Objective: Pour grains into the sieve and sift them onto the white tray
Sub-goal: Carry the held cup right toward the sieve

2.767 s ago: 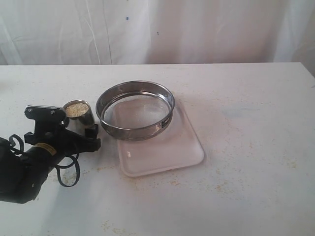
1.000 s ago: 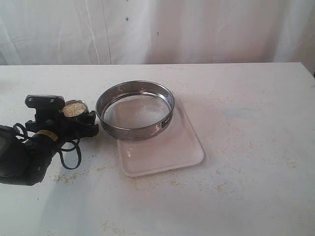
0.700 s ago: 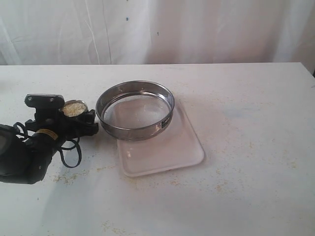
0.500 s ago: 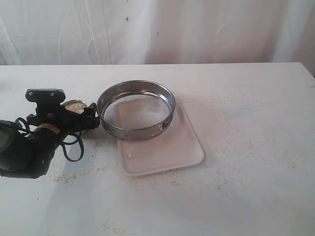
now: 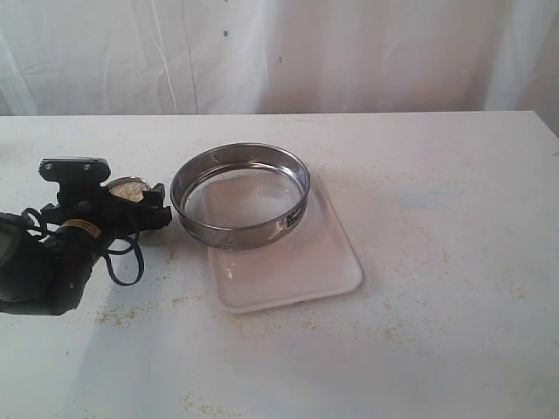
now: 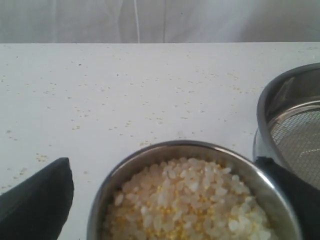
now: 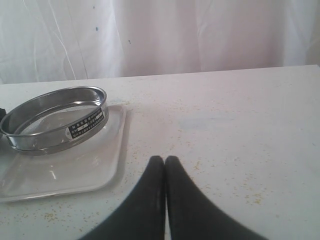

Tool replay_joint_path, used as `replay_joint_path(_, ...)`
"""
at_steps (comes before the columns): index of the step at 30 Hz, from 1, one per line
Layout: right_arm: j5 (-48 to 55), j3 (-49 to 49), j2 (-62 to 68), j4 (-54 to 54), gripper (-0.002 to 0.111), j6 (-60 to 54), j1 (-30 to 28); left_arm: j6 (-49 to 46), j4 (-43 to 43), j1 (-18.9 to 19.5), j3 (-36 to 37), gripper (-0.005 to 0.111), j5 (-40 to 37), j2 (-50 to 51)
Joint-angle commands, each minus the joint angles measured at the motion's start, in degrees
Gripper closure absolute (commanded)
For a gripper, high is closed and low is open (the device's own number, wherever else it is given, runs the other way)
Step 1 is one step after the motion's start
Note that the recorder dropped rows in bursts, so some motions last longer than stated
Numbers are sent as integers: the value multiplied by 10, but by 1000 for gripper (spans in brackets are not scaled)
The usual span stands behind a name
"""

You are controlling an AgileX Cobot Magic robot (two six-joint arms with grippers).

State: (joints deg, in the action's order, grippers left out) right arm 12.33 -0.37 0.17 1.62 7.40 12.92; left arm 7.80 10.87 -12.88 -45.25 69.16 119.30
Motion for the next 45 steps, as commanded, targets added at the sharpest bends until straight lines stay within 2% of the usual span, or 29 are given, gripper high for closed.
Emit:
replay_joint_path(1, 1, 4, -2, 1, 108, 3, -4, 4, 0, 2, 13, 12, 3, 1)
replay_joint_path(14, 1, 4, -2, 1, 108, 3, -4, 14, 2, 2, 35, 12, 8, 1)
replay_joint_path(45, 2, 4, -2, 1, 108, 3, -4, 25, 1, 12, -2, 12, 8, 34)
